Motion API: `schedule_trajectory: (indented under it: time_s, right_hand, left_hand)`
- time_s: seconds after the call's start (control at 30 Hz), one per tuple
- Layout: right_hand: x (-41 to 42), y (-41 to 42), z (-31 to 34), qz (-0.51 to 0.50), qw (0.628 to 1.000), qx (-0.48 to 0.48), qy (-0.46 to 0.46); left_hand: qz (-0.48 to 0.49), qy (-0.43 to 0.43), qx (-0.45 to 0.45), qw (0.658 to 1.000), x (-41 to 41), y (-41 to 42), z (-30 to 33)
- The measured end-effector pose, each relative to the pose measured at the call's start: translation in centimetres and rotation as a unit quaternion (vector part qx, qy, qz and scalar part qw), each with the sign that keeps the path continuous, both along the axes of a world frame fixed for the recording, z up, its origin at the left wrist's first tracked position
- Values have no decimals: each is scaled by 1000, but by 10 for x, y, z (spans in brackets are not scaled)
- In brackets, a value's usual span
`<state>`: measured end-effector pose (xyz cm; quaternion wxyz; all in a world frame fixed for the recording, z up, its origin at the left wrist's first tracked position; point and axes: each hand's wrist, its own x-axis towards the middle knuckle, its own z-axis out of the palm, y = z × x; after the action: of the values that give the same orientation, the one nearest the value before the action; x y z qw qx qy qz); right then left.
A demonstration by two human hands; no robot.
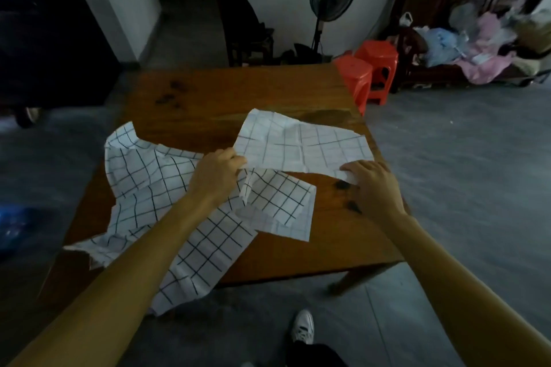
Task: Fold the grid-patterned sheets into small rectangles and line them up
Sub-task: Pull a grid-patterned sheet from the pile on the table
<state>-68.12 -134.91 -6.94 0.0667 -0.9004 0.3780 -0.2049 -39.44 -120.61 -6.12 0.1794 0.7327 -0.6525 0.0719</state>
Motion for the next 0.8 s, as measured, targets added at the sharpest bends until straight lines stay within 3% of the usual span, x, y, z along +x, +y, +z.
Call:
schedule_trajectory:
  time_s: [0.43, 0.6, 0.8]
  right_hand:
    - [-65, 64, -83, -54, 984, 126, 110]
    - [-72, 56, -86, -73, 983, 137, 98]
    - [-68, 9, -83, -126, 969, 192, 92]
  left_hand:
    - [-9, 33, 213, 976, -48, 50, -88]
    - [8, 47, 224, 973, -54, 40, -84]
    - [52, 103, 166, 979, -49, -13, -71]
